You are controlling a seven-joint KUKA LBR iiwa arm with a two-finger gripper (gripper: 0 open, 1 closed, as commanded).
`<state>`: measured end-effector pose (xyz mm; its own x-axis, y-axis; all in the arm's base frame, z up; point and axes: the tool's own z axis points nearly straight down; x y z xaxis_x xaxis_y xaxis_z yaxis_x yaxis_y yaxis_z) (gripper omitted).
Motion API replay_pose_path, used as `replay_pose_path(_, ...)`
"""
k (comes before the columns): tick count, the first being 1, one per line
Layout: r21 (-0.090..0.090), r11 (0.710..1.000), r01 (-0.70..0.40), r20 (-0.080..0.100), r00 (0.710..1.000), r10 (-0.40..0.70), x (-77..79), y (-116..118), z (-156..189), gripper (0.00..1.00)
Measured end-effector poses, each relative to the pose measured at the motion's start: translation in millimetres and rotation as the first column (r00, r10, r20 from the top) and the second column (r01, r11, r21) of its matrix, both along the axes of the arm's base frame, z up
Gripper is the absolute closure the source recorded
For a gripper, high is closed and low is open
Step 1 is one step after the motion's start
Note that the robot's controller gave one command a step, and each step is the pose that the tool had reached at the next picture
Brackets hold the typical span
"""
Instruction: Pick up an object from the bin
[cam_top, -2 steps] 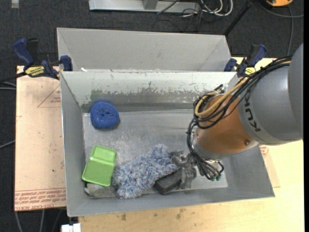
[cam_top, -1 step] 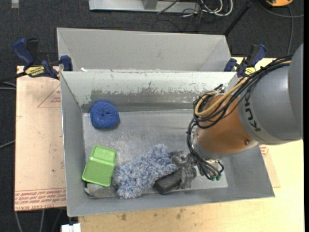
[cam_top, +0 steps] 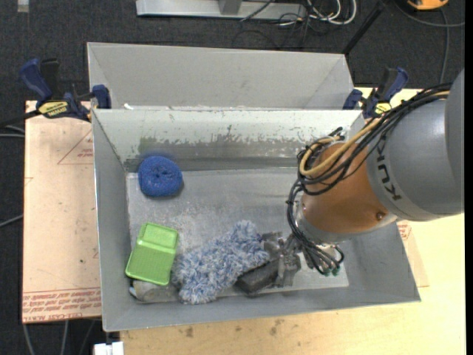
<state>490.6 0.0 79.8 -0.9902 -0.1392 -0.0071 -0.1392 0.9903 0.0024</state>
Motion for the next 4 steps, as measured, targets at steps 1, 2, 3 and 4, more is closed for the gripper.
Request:
replay_pose_path(1,-0.001,1.000,-0.001,-0.011,1.000,0.001,-3.2,0,20,1.00)
replay_pose_path(2,-0.002,1.000,0.000,-0.011,1.000,0.000,-3.2,-1,42,1.00)
replay_pose_path(3,-0.002,1.000,0.000,-0.006,1.000,0.000,-2.4,-1,59,1.00)
replay_pose_path(4,-0.003,1.000,-0.001,-0.005,1.000,0.001,-2.1,-1,71,1.00)
